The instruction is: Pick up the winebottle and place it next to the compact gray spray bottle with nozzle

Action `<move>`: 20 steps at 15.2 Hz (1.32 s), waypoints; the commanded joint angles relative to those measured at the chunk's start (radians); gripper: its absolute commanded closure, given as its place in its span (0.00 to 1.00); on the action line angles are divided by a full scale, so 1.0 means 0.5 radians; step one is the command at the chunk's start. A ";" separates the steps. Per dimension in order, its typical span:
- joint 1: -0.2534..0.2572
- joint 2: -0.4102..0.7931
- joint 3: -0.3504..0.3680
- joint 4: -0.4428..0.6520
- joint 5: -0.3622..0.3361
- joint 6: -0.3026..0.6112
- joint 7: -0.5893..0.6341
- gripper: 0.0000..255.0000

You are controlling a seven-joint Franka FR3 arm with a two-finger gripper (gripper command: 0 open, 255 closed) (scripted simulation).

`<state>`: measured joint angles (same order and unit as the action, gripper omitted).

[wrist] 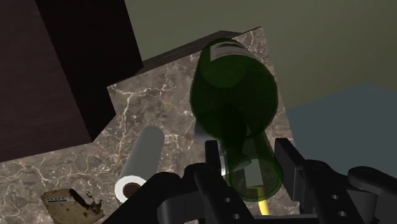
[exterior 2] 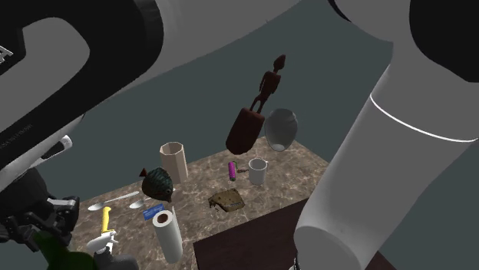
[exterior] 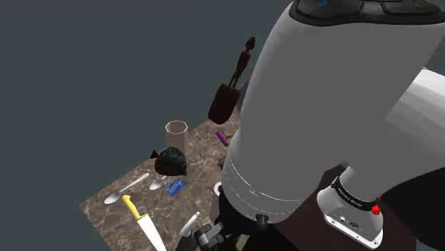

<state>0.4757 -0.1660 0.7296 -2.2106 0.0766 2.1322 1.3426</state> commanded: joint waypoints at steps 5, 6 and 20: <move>-0.008 0.090 0.034 -0.095 -0.064 0.168 0.057 1.00; -0.009 0.107 0.038 -0.110 -0.077 0.195 0.068 1.00; -0.021 0.415 0.071 -0.265 -0.382 0.569 0.302 1.00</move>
<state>0.4641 0.0319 0.7647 -2.3357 -0.1020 2.4020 1.4829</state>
